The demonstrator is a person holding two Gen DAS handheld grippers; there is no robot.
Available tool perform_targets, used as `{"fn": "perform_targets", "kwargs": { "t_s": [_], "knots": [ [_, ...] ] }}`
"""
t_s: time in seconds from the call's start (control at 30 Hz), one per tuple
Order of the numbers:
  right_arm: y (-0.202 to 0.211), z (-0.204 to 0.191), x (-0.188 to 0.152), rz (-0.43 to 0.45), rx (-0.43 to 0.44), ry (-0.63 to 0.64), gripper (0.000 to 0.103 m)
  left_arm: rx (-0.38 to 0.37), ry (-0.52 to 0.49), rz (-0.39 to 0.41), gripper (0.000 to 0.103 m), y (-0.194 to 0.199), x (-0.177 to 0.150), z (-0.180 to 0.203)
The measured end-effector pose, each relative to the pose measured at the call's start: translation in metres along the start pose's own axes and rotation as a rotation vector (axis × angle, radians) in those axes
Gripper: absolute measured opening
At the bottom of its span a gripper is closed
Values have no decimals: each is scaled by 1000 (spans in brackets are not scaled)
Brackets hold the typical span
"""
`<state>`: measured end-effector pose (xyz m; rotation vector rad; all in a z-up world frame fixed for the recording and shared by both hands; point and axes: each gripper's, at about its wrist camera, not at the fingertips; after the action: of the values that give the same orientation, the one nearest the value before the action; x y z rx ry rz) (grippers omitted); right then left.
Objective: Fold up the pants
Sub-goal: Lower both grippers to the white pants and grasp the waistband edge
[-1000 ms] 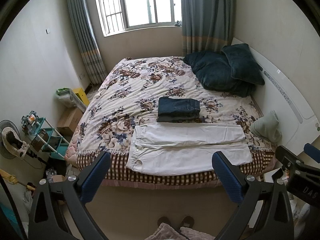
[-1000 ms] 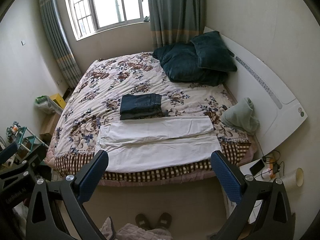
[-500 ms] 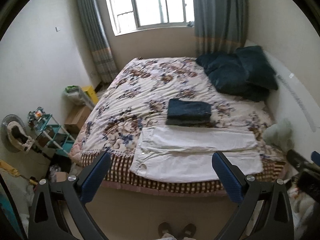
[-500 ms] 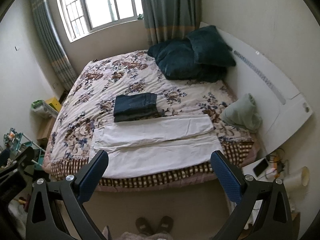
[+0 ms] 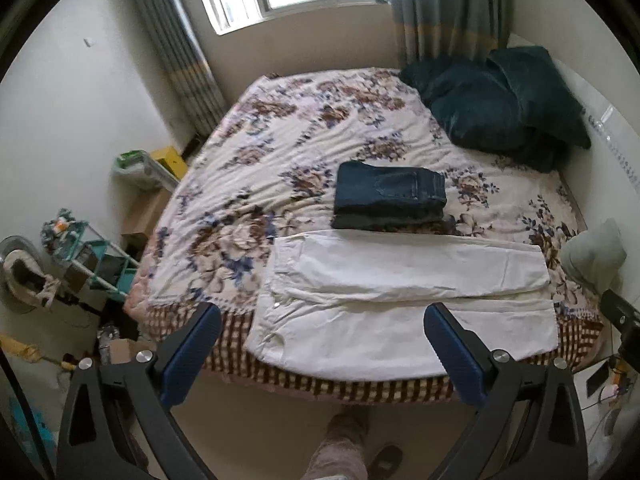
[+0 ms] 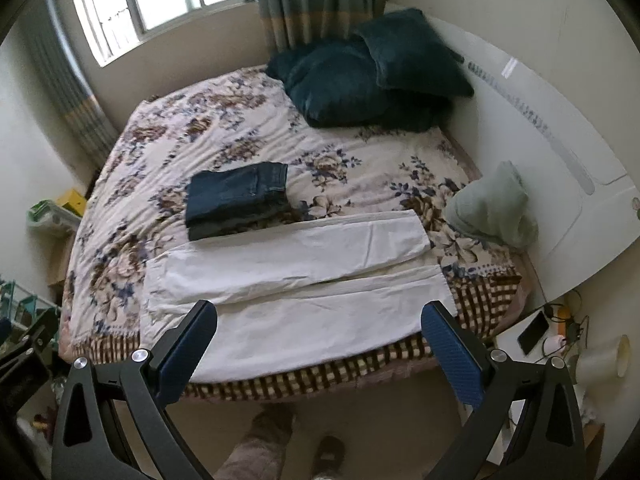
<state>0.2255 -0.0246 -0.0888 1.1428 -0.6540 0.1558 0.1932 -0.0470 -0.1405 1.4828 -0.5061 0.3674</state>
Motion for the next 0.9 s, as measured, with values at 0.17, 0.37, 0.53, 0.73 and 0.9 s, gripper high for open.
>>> {"fn": "perform_targets", "kwargs": {
  "t_s": [0.17,0.37,0.53,0.73,0.9],
  "knots": [
    [-94,-36,48,-69,-26,0,103,-32,-88,-59,103,-103,44,0],
    [-240,-121,98,-127,-82,237,103,-38,-274,-216,103,-253,80,-1],
    [-378,-182,117,-193,-64,415,103,-87,-440,-377,86,-383,88,8],
    [-532,-231,116,-303,-11,618,102,-193,-564,-539,77,-515,75,23],
    [-621,-247,105,-355,15,772,95,-216,-655,-632,77,-583,63,35]
  ]
}}
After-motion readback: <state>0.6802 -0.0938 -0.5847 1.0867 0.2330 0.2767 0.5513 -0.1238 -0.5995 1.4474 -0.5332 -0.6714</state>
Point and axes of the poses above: each gripper's, at about its wrist camera, not at the fingertips, and y roughly against the way its jaws point, z to its right, x to its top, and after that the axes turned 12 degrees about -x, right-handed
